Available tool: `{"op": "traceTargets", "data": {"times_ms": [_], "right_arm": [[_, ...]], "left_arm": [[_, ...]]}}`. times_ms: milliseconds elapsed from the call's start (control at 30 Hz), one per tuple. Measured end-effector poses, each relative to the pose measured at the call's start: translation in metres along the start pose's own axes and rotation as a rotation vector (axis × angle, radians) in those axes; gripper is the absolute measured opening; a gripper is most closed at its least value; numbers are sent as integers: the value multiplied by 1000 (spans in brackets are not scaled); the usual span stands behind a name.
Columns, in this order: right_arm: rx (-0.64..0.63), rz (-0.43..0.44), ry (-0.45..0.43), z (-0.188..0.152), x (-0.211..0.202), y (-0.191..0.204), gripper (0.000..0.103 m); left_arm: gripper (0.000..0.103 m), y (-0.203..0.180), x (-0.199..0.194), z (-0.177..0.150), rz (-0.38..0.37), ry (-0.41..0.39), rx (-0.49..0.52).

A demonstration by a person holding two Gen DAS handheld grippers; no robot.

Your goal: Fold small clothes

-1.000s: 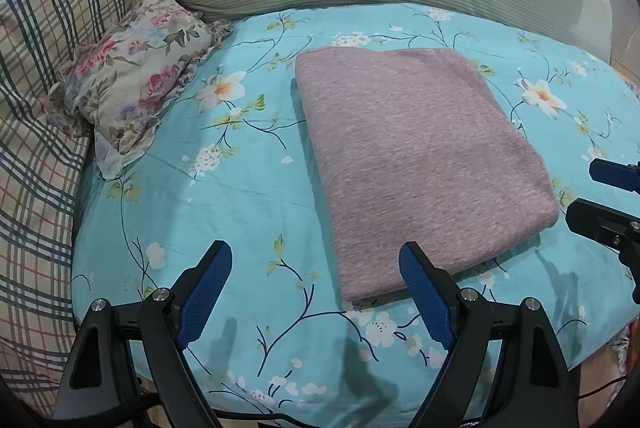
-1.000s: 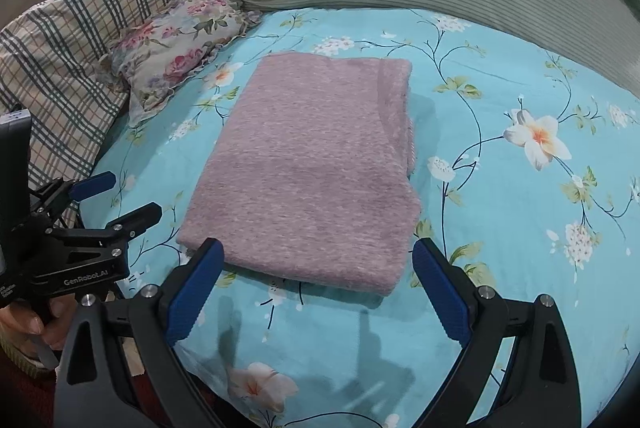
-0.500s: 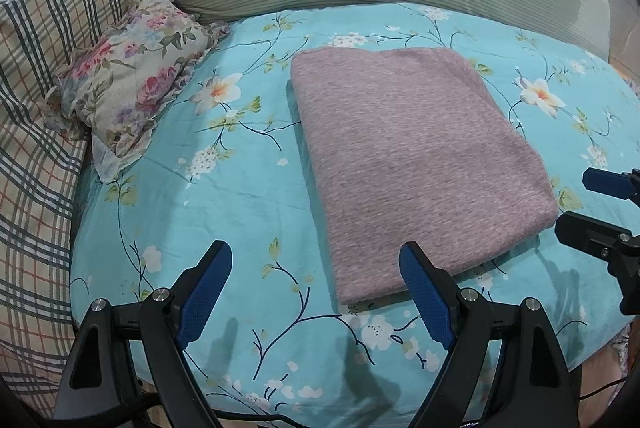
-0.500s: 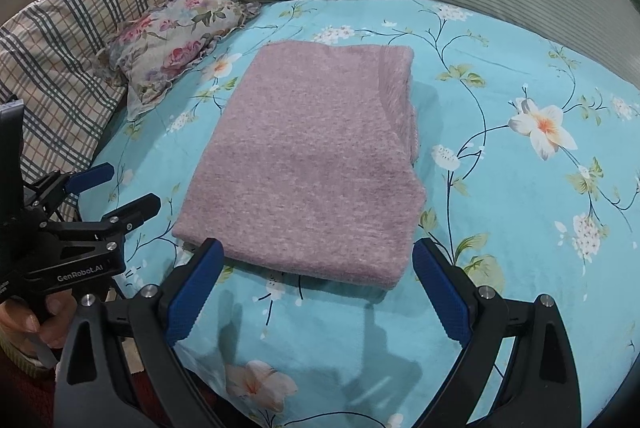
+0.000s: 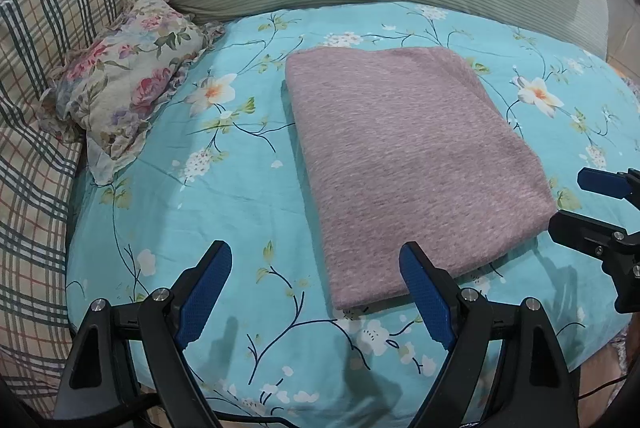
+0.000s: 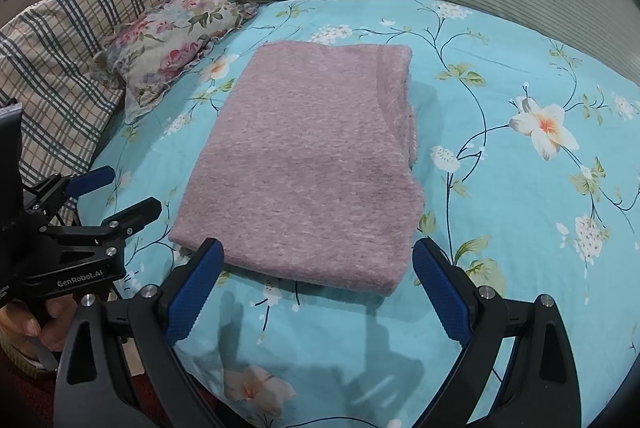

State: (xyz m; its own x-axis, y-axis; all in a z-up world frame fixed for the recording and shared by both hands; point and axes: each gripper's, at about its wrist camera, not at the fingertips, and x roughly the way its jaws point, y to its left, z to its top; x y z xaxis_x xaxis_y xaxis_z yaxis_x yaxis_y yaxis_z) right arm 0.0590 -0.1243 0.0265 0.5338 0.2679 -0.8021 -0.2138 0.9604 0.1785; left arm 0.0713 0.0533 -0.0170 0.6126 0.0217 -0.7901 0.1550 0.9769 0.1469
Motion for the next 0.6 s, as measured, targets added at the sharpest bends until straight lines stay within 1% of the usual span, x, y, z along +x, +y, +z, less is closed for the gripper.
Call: {"op": "traceTargets", "data": {"times_ms": [267, 600], "right_arm": [[-8, 4, -3, 5, 0, -4, 95], [-22, 4, -13, 14, 0, 0, 95]], "left_arm": [[86, -2, 2, 3, -3, -2, 6], [86, 0, 3, 8, -7, -13, 7]]}}
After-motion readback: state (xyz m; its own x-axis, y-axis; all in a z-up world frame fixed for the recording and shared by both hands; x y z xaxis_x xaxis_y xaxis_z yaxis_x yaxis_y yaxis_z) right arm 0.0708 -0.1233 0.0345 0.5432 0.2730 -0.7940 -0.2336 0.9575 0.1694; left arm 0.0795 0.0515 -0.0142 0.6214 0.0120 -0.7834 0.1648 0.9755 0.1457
